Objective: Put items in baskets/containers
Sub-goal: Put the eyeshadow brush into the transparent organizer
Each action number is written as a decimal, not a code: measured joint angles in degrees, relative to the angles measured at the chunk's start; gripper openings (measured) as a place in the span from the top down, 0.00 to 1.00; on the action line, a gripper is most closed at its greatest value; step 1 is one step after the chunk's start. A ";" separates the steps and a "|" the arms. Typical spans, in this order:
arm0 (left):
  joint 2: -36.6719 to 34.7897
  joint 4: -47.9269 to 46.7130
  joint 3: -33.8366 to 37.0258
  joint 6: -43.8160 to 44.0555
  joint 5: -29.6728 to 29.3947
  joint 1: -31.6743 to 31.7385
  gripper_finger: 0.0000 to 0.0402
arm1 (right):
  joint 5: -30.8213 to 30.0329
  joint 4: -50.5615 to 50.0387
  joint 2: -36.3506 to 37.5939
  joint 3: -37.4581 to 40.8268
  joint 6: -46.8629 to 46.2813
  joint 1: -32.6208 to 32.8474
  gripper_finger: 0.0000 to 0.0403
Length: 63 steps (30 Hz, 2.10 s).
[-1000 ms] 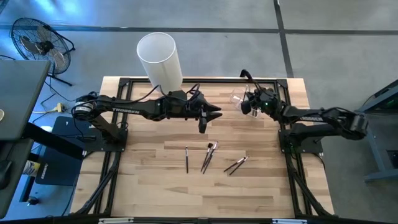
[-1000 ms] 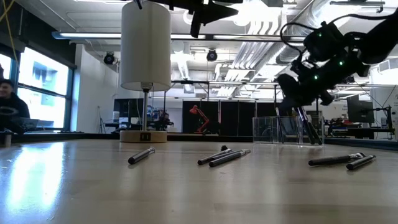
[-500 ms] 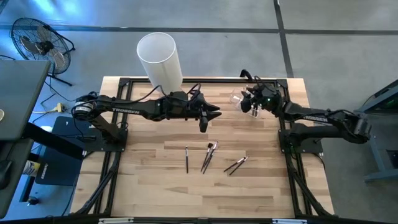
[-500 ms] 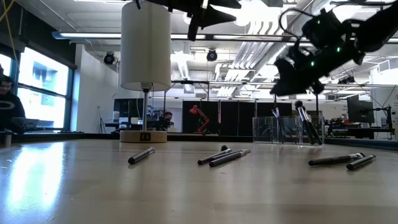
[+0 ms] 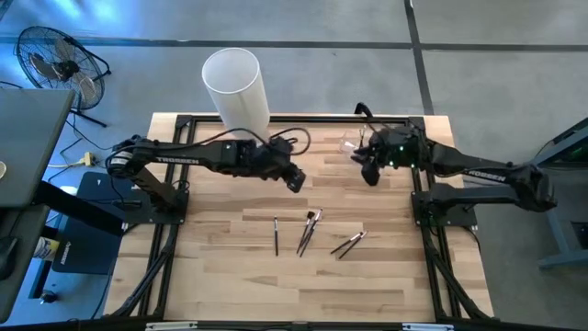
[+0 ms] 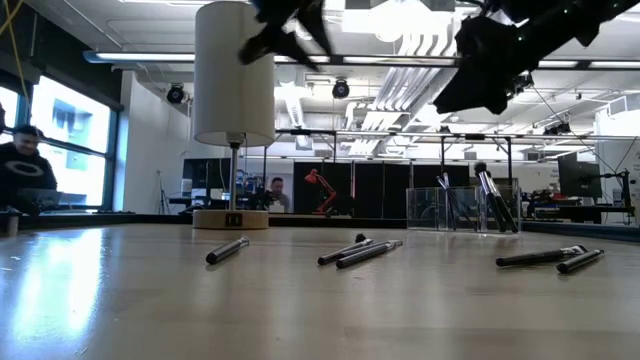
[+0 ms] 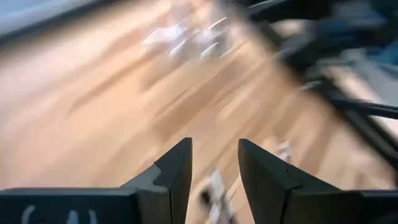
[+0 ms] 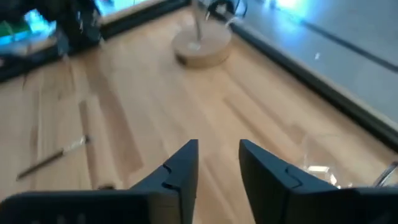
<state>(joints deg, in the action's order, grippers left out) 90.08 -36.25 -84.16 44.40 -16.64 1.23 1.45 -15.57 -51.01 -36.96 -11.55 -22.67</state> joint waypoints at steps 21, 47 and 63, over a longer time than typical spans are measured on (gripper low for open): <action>15.41 -21.22 -0.44 40.40 10.75 -4.65 0.68 | -5.29 -3.65 -0.01 3.51 -1.37 20.08 0.97; 19.71 -3.39 11.44 50.62 12.92 -7.28 0.68 | -9.26 -3.46 -0.01 3.51 -3.43 24.77 0.94; 21.31 -2.27 11.69 45.88 13.31 -7.29 0.69 | -9.26 -3.45 -0.01 3.51 -3.39 24.77 0.93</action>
<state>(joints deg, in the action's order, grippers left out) 111.39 -38.53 -72.47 90.28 -3.33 -6.07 -7.81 -19.02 -51.03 -33.45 -14.94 2.11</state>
